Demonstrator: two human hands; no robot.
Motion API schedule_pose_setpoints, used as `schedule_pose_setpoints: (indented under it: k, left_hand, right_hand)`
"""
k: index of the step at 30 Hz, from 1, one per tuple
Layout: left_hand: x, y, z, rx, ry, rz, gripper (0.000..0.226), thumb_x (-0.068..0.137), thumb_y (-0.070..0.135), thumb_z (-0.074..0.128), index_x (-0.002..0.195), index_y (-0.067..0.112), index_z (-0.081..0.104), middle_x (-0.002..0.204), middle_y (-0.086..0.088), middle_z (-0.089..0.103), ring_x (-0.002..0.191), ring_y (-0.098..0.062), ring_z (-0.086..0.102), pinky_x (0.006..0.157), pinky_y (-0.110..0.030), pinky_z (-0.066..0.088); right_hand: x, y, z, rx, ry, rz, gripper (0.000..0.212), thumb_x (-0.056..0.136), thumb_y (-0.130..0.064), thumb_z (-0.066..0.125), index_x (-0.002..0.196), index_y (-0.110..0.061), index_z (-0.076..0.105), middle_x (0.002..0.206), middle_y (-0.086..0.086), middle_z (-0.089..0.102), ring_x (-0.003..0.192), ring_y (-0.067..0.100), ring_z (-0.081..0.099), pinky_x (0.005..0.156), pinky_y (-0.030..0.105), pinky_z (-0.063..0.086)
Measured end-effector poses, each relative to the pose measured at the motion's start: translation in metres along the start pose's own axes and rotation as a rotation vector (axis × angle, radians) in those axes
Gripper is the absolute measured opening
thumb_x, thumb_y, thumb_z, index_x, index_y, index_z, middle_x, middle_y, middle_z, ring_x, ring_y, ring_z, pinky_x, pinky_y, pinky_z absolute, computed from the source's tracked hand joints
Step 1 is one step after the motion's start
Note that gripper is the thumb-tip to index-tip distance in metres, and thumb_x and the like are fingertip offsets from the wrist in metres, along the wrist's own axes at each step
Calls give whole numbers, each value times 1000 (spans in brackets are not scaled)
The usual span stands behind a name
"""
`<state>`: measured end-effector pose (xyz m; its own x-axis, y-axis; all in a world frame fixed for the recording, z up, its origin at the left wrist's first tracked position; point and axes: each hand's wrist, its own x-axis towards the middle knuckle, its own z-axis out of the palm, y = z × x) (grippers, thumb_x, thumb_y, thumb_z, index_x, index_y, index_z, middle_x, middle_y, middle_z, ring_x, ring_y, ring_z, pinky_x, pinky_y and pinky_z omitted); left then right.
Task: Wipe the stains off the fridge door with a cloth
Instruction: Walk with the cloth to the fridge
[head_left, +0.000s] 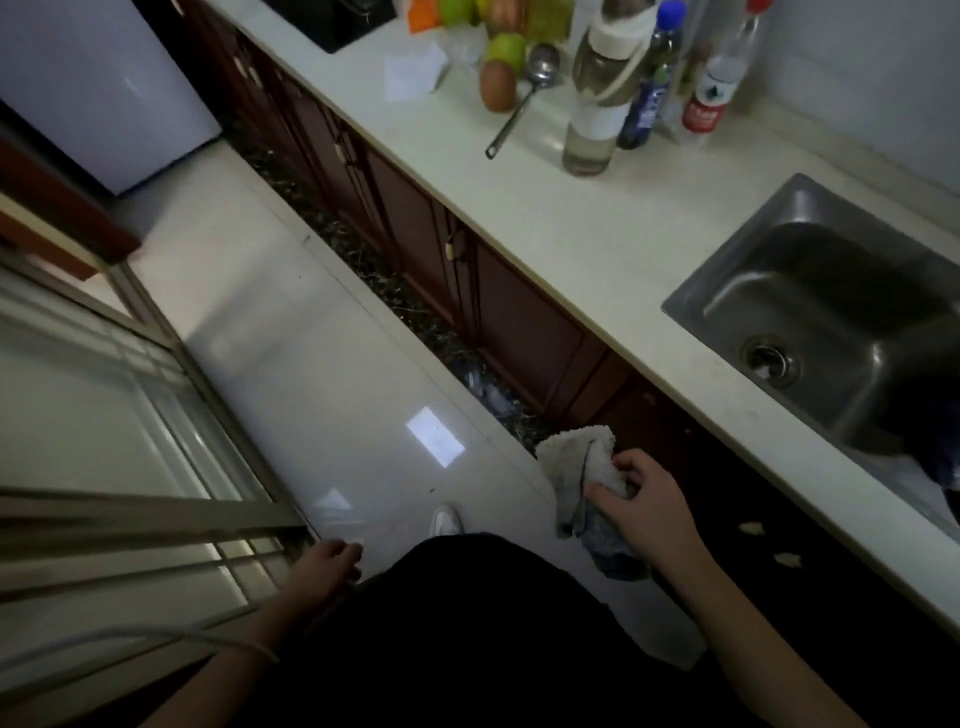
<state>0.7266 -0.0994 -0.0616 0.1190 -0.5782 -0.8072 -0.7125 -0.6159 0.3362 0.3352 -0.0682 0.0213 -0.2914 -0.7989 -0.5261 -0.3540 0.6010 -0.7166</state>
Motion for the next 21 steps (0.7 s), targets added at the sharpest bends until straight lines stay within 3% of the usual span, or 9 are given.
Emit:
schedule_pose_setpoints:
  k: [2,5,10,15,18,21]
  left_hand:
    - [10,-7,-17,-44,3,-31,26,103,14,48,86,1,62,70,-5,61,63,-12,56,43,-7,41]
    - [38,-10,-48,-65,-2,-65,29,102,12,50,78,2,63,67,-6,62,60,-15,56,42,-8,40]
    - [84,25,-109,-175,-15,-17,24,100,12,50,85,-2,62,77,-20,63,59,-27,56,50,-26,44]
    - [113,65,-168,-326,55,69,23,101,21,50,95,4,65,86,-14,69,66,-22,62,52,-24,43]
    - [129,67,-193,-409,106,45,22,99,22,52,94,7,67,88,-13,72,69,-22,66,56,-25,47]
    - [145,52,-213,-491,142,-35,20,94,23,56,81,10,64,78,-12,69,69,-25,64,69,-39,54]
  right_hand:
    - [13,-18,12,-27,2,1,25,87,-23,78,101,-13,60,102,1,63,94,6,60,68,16,45]
    - [33,-44,35,-29,22,13,26,85,-24,80,99,-16,60,102,1,65,96,11,62,70,21,47]
    - [73,-93,70,3,63,26,29,88,-21,79,108,-13,60,102,-7,60,89,-9,53,60,8,43]
    - [128,-150,107,-43,6,-15,30,87,-21,79,109,-13,61,98,-11,61,87,-8,54,64,14,41]
    - [176,-189,132,-103,-102,-49,32,85,-21,81,109,-15,61,100,-7,63,91,1,59,67,19,45]
    - [234,-228,159,-189,-208,-94,35,83,-24,83,110,-14,63,108,2,66,101,17,65,78,33,53]
